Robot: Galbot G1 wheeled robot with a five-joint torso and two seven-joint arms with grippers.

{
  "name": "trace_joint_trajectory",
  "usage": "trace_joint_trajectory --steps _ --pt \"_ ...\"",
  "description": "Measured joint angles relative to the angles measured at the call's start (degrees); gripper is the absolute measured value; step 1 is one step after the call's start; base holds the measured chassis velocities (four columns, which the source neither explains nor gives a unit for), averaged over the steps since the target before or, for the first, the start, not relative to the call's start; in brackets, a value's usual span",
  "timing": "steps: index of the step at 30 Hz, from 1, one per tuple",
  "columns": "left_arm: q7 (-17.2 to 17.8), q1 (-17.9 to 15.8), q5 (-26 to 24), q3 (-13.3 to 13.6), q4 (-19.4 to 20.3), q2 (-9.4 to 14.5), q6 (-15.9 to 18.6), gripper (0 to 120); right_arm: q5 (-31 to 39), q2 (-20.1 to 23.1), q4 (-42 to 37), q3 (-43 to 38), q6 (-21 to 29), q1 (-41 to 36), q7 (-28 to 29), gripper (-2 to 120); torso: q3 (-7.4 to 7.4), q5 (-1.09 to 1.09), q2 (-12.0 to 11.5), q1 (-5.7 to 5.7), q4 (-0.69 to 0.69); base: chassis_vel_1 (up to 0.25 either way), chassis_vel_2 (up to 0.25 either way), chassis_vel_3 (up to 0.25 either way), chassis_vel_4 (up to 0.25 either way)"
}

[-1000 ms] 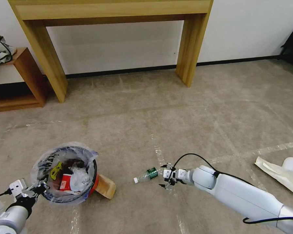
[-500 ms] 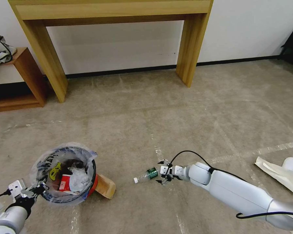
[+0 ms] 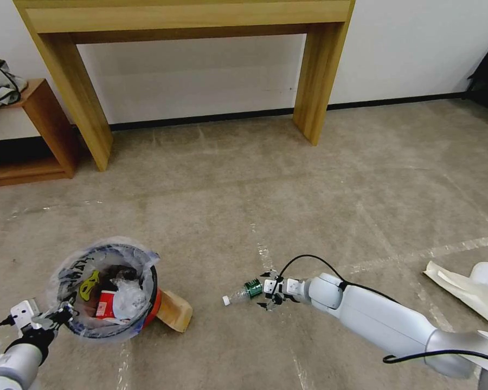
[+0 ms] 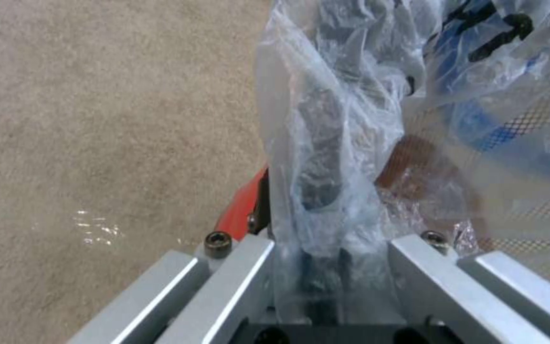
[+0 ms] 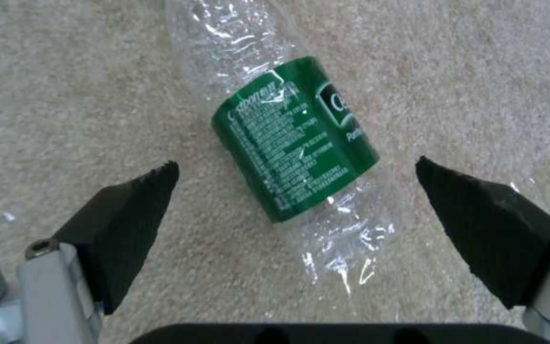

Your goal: Pick up the trash bin and place the garbage on the floor into it.

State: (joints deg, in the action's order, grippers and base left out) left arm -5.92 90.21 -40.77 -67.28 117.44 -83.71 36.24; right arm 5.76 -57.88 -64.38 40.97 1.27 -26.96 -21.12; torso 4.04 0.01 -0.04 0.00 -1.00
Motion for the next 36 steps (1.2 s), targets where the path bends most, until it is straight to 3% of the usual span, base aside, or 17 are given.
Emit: trace_joint_trajectory --steps 11,36 --pt "0.01 0.22 -0.02 -0.04 0.01 0.0 -0.02 1 -0.08 -2.7 5.41 -0.21 -3.51 0.62 -0.01 96 0.0 0.01 0.0 0.0 -0.01 0.0 0.0 0.0 0.0" --pt "-0.13 0.44 -0.17 -0.01 -0.48 0.1 -0.28 1 0.08 -8.73 9.76 1.17 -6.04 1.53 1.0 92 0.0 0.01 0.0 0.0 0.0 0.0 0.0 0.0 0.0"
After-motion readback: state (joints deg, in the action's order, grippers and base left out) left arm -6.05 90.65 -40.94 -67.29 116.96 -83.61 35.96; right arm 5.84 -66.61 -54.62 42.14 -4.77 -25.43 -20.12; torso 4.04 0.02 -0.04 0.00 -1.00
